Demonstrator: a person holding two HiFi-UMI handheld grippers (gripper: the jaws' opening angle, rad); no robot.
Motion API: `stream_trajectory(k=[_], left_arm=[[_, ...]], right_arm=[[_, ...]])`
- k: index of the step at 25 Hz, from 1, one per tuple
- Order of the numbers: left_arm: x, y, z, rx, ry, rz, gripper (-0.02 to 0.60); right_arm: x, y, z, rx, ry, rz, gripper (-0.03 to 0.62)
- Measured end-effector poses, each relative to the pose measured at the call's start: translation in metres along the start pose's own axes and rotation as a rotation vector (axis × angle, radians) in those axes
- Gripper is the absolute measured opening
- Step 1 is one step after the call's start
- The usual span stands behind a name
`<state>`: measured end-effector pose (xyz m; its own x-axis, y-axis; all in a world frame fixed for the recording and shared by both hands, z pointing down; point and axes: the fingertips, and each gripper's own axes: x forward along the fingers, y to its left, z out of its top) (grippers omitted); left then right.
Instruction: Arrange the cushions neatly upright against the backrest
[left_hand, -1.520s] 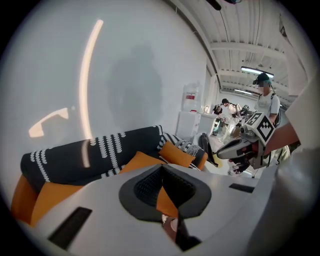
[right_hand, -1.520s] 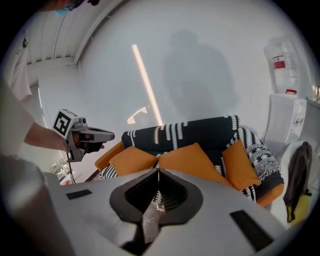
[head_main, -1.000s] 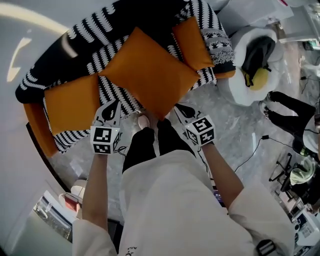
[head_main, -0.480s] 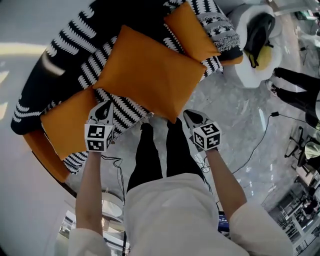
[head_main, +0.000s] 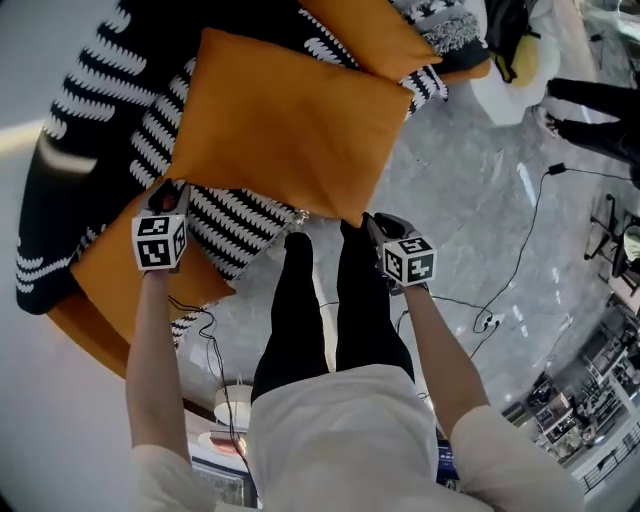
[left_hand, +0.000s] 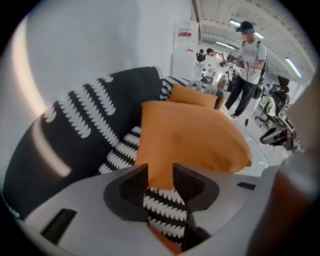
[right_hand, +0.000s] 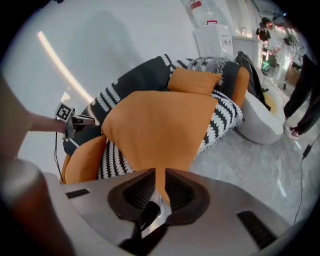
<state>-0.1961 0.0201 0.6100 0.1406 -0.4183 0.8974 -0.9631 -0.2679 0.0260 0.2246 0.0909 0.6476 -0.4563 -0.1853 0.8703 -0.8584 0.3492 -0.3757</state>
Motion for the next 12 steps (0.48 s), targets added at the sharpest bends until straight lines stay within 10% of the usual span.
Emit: stream_trajectory(k=[3, 12], left_arm=[[0.018, 0.018, -0.025, 0.024, 0.053, 0.024, 0.178], [0.059, 0.036, -0.065, 0.176, 0.210, -0.006, 0.288]], right_arm=[[0.018, -0.007, -0.034, 0.003, 0.064, -0.022, 0.166], [0.068, -0.013, -0.068, -0.067, 0.204, -0.002, 0.259]])
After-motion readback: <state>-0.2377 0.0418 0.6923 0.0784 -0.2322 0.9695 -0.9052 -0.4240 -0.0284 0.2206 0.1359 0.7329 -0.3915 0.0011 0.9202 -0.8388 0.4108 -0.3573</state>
